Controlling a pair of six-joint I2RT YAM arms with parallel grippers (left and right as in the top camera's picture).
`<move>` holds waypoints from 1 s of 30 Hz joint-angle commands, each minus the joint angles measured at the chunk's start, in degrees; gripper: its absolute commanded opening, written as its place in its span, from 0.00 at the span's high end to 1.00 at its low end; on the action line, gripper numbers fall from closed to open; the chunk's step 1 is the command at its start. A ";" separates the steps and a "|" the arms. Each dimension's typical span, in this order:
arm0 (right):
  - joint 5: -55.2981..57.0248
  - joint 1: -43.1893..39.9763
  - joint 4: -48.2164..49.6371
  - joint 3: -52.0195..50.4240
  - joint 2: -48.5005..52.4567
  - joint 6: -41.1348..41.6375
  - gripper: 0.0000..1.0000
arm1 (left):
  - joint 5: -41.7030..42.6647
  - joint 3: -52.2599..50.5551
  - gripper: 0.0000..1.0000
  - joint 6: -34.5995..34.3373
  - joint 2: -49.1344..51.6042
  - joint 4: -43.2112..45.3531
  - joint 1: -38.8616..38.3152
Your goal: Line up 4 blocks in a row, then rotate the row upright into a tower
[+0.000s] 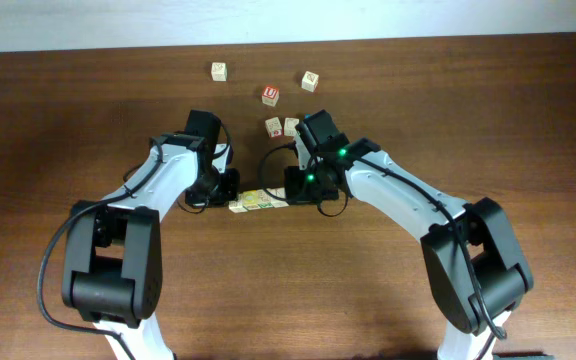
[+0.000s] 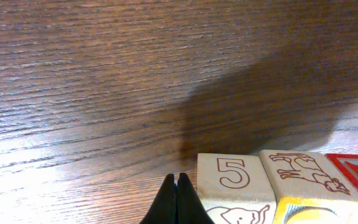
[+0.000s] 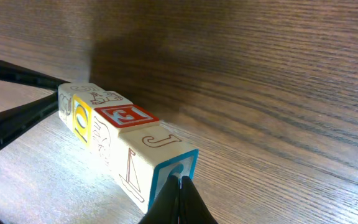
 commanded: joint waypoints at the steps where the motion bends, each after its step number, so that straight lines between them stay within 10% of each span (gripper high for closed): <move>1: -8.09 4.50 1.70 2.21 -1.18 -1.01 0.96 | 10.82 -0.15 1.00 0.31 0.20 0.57 -2.40; 30: -5.44 9.53 0.48 5.49 -1.18 -2.32 0.96 | 10.62 -0.15 1.00 0.28 0.20 0.15 -2.40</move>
